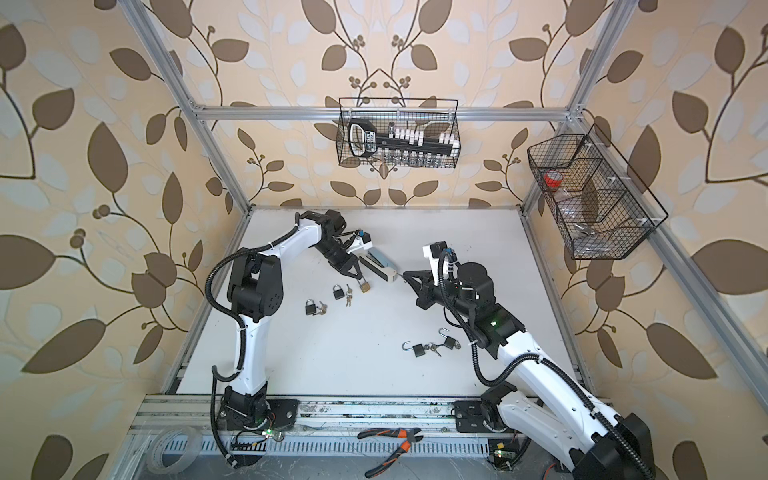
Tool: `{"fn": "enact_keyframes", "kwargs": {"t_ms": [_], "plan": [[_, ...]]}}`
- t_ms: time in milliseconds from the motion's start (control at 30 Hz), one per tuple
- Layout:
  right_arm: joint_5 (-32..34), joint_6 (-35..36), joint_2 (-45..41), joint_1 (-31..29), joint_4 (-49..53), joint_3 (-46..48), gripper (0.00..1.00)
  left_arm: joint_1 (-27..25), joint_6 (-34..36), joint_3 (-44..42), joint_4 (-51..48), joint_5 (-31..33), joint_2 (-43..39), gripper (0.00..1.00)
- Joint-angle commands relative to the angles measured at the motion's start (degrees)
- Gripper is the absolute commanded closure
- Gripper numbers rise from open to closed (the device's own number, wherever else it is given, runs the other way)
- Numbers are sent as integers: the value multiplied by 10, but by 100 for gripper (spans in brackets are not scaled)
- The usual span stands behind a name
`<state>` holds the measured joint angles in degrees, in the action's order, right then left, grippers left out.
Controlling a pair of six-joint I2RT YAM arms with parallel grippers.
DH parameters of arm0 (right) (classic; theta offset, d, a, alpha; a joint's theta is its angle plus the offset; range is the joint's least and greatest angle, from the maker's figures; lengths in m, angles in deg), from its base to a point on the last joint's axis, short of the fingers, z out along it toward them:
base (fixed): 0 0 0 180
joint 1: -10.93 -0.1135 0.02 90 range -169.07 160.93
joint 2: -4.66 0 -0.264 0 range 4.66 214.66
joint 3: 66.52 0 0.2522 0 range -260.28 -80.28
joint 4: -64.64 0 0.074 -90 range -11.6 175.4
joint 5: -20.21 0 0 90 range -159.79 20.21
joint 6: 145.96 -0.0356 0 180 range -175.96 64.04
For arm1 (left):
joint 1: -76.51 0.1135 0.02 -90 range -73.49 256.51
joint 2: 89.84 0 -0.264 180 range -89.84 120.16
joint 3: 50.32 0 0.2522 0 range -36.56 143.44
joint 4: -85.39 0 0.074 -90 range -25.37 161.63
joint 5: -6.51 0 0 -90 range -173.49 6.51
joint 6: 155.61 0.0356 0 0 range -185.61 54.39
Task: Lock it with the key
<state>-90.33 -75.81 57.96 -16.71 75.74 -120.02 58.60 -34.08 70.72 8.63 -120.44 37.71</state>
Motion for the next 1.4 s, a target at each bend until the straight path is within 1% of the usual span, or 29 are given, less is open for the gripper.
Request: {"fn": "enact_keyframes", "kwargs": {"t_ms": [0, 133, 300, 467, 533, 633, 733, 800, 867, 967, 1033, 1167, 1267, 1300, 1367], "plan": [[3, 2, -4, -2, 7, 5, 100, 5, 28, 26, -35, -7, 12, 100], [6, 3, -4, -2, 10, 4, 100, 8, 26, 36, -28, -5, 21, 99], [9, 1, -6, -2, 12, 8, 100, 13, 20, 51, -20, -3, 37, 84], [12, 1, -5, -2, 17, 8, 100, 22, 19, 74, -22, -6, 57, 73], [15, 2, -4, -1, 19, 7, 100, 26, 18, 82, -22, -11, 63, 67], [26, 5, 2, -4, 20, 7, 100, 29, 11, 94, -20, -15, 70, 54], [77, 25, 13, -29, 21, 12, 100, 29, -2, 96, -8, -20, 68, 43], [134, 47, 30, -70, 23, 12, 100, 30, -28, 94, 13, -13, 53, 38], [168, 58, 58, -100, 11, 13, 100, 31, -73, 81, 53, 10, 23, 38], [195, 68, 111, -137, -26, 12, 100, 33, -162, 17, 150, 52, -62, 31], [204, 72, 155, -149, -57, 7, 100, 34, -231, -59, 244, 75, -140, 27], [208, 72, 248, -152, -116, -10, 100, 34, -360, -220, 403, 100, -283, 25], [218, 72, 309, -153, -132, -31, 100, 34, -427, -314, 476, 95, -355, 24], [218, 73, 317, -153, -134, -34, 100, 33, -441, -334, 490, 94, -372, 24], [231, 71, 366, -152, -147, -52, 100, 34, -476, -398, 527, 95, -422, 23]]}}
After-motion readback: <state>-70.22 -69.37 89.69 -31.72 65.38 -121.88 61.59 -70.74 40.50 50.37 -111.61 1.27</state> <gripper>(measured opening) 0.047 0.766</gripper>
